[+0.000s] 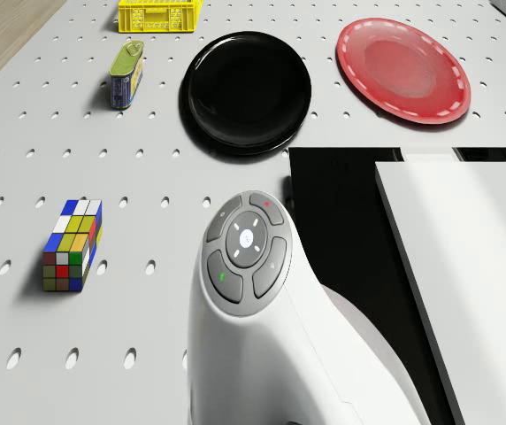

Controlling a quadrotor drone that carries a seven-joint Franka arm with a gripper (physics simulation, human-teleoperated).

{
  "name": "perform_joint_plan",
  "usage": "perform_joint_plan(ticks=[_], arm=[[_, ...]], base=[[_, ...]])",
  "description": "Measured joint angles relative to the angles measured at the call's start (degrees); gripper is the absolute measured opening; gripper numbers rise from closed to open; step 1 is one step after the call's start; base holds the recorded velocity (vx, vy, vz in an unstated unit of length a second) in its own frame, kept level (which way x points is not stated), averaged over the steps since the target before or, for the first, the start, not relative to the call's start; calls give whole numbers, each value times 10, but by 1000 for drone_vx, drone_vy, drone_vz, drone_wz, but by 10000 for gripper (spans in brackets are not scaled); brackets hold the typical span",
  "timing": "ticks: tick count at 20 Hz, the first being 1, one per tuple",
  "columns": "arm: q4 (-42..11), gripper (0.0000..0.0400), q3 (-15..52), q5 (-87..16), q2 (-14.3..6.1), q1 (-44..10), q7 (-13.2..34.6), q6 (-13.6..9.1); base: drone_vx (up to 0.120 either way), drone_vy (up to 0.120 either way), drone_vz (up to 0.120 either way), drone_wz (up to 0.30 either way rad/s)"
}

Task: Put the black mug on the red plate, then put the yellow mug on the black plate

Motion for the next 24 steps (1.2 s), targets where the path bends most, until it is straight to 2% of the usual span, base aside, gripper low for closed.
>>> perform_joint_plan(ticks=[14,16,18,21,24], arm=[[3,400,-19,-12,-23,-3,3,28],[4,286,-20,-14,-26,-4,4,31],[5,217,-21,-14,-28,-5,4,34],[5,160,-22,-14,-31,-6,5,37],[5,134,-22,-13,-33,-7,6,40]], base=[[0,0,0,0],[0,0,0,0],[0,0,0,0],[0,0,0,0],[0,0,0,0]])
